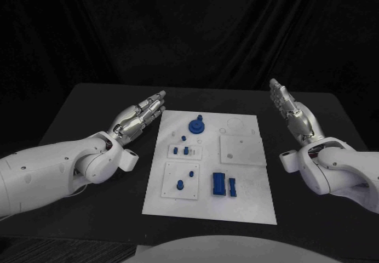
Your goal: Assemble the parts on the task board
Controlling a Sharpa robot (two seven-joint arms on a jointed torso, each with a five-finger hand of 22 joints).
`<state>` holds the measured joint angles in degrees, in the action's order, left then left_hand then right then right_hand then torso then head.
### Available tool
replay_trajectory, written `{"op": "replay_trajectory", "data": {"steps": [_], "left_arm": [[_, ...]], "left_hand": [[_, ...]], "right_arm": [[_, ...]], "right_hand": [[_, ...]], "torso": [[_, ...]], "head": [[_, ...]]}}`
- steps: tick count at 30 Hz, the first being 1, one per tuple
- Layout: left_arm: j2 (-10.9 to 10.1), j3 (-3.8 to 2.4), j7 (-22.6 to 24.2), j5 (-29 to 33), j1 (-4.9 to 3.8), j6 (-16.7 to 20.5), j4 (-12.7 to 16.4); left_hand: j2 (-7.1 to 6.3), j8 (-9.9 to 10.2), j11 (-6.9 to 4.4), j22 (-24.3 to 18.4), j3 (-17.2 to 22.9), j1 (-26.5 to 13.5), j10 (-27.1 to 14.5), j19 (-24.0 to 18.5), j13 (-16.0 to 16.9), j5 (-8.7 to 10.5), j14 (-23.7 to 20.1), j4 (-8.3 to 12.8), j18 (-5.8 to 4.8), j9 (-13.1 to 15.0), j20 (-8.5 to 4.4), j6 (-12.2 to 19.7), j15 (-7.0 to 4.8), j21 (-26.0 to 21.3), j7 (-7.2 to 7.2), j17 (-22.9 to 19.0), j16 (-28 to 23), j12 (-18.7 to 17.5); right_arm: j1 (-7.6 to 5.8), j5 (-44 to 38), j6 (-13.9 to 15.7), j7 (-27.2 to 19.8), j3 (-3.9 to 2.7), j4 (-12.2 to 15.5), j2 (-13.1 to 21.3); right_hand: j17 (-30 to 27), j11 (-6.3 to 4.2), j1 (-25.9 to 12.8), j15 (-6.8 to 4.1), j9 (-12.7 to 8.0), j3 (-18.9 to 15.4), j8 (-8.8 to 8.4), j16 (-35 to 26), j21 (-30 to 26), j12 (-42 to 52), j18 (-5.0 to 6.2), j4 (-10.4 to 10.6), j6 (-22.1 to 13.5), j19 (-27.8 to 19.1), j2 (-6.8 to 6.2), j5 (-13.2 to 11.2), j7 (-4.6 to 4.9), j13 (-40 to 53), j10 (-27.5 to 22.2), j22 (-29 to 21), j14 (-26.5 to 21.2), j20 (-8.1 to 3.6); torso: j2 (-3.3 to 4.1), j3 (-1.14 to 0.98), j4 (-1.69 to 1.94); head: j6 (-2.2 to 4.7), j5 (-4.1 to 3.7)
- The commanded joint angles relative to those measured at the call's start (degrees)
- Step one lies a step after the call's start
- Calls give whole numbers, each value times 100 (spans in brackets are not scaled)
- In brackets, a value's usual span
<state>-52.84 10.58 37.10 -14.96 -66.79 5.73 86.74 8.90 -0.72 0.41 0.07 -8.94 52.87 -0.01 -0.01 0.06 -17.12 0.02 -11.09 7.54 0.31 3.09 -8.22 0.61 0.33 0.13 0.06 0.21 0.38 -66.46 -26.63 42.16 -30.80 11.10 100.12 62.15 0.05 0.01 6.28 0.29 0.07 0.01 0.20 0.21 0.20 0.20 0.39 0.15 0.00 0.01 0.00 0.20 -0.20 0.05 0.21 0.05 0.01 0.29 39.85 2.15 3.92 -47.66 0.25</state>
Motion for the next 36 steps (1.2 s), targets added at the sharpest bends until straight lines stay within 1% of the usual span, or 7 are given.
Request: {"op": "replay_trajectory", "data": {"steps": [1, 8, 10, 11, 12, 16, 36], "left_arm": [[96, -105, -97, 300, 69, 716, 54], [413, -525, -376, 827, 331, 2094, 172], [496, -636, -450, 966, 400, 2455, 203], [535, -687, -484, 1030, 432, 2624, 218], [571, -735, -516, 1091, 462, 2782, 231], [706, -914, -635, 1315, 573, 3369, 282], [815, -1058, -730, 1496, 663, 3839, 322]], "left_hand": [[-276, 72, -41, -7, 279, -1641, 1, 1, -6, 531, -2, 343, -258, -31, -309, 259, -61, -33, -13, -6, -21, -38], [-435, 72, -41, -7, 450, -2600, 1, 1, -6, 842, -2, 536, -326, -31, -309, 400, -61, -33, -13, -6, -21, -38], [-472, 72, -41, -7, 490, -2818, 1, 1, -6, 912, -2, 576, -326, -31, -309, 417, -61, -33, -13, -6, -21, -38], [-487, 72, -41, -7, 894, -2913, 1, 1, -6, 944, -2, 596, -754, -31, -309, 822, -61, -33, -13, -6, -21, -38], [-890, 72, -41, -7, 894, -3006, 1, 1, -6, 972, -2, 622, -754, -31, -309, 822, -61, -33, -13, -6, -21, -38], [-890, 72, -41, -7, 894, -3381, 1, 1, -6, 1095, -2, 1109, -754, -31, -309, 822, -61, -33, -13, -6, -21, -38], [-890, 72, -41, -7, 894, -4429, 1, 1, -6, 1712, -2, 1109, -754, -31, -309, 822, -61, -33, -13, -6, -21, -38]], "right_arm": [[104, 695, 69, 47, -150, -163, -258], [439, 1949, 150, 81, -762, -707, -1206], [501, 2182, 165, 88, -875, -808, -1382], [527, 2279, 171, 90, -923, -850, -1456], [550, 2366, 177, 93, -965, -887, -1521], [619, 2622, 194, 100, -1090, -998, -1715], [629, 2663, 196, 101, -1110, -1016, -1746]], "right_hand": [[-5, -1, -210, -29, -7, -1, -20, -21, -20, -20, -39, -15, 0, -1, 0, -20, 20, -5, -21, -5, -1, -29], [-5, -1, -628, -29, -7, -1, -20, -21, -20, -20, -39, -15, 0, -1, 0, -20, 20, -5, -21, -5, -1, -29], [-5, -1, -628, -29, -7, -1, -20, -21, -20, -20, -39, -15, 0, -1, 0, -20, 20, -5, -21, -5, -1, -29], [-5, -1, -628, -29, -7, -1, -20, -21, -20, -20, -39, -15, 0, -1, 0, -20, 20, -5, -21, -5, -1, -29], [-5, -1, -628, -29, -7, -1, -20, -21, -20, -20, -39, -15, 0, -1, 0, -20, 20, -5, -21, -5, -1, -29], [-5, -1, -628, -29, -7, -1, -20, -21, -20, -20, -39, -15, 0, -1, 0, -20, 20, -5, -21, -5, -1, -29], [-5, -1, -628, -29, -7, -1, -20, -21, -20, -20, -39, -15, 0, -1, 0, -20, 20, -5, -21, -5, -1, -29]], "torso": [[-195, -50, -89], [-600, -149, -271], [-679, -169, -307], [-713, -177, -322], [-744, -185, -336], [-841, -209, -380], [-867, -215, -392]], "head": [[244, -7], [897, -18], [1026, -20], [1081, -21], [1131, -21], [1288, -24], [1329, -25]]}}
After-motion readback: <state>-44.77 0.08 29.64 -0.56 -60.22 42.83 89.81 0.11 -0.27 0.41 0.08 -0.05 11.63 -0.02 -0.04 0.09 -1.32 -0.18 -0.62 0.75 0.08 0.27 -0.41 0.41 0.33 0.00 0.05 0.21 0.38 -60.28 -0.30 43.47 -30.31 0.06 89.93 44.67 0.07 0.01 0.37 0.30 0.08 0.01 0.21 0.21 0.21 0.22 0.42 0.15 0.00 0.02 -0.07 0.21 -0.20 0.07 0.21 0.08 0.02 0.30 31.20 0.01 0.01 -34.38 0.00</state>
